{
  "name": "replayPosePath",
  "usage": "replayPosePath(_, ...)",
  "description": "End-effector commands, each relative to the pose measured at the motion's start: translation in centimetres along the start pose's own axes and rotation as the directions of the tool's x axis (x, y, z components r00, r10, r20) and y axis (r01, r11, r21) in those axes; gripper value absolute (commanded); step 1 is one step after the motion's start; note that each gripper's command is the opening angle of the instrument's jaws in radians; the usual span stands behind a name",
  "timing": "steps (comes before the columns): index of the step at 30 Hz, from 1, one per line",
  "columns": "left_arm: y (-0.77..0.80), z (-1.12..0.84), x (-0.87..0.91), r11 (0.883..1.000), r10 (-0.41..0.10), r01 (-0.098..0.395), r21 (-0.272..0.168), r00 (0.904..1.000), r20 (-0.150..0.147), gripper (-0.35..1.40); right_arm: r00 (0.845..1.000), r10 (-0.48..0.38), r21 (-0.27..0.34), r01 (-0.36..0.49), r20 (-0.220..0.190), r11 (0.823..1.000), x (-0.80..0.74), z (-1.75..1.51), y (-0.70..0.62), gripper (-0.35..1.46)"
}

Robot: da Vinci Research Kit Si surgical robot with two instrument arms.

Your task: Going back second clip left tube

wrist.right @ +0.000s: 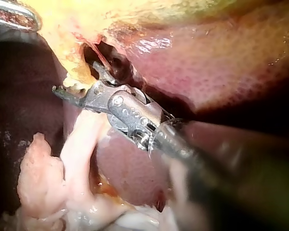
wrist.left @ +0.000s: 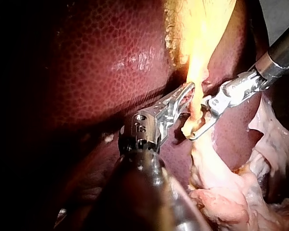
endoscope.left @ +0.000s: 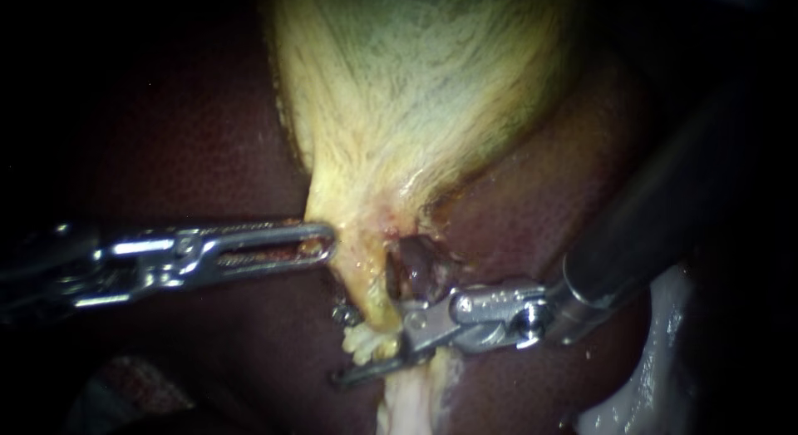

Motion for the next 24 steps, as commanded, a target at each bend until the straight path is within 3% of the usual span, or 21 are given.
replayPosePath(1, 0.00, -0.01, 0.00, 1.000, 0.000, 0.000, 0.001, 1.0000, -0.001, -0.35, 1.000, -0.001, -0.001, 0.001, -0.001, 1.000, 0.01, -0.04, 0.00, 0.59)
replayPosePath(11, 0.01, -0.02, 0.00, 1.000, 0.000, 0.000, 0.002, 1.0000, -0.001, -0.35, 1.000, -0.006, -0.020, 0.006, -0.008, 1.000, 0.08, -0.51, -0.15, 0.60)
replayPosePath(17, 0.02, -0.02, 0.00, 1.000, 0.001, -0.001, 0.002, 1.0000, -0.001, -0.35, 0.995, -0.102, -0.044, 0.102, -0.007, 0.994, 0.14, -0.91, -0.20, 0.60)
replayPosePath(24, 0.03, -0.01, 0.00, 1.000, 0.001, -0.001, 0.002, 1.0000, -0.001, -0.35, 0.969, -0.247, -0.091, 0.247, 0.009, 0.965, 0.34, -1.48, -0.16, 0.60)
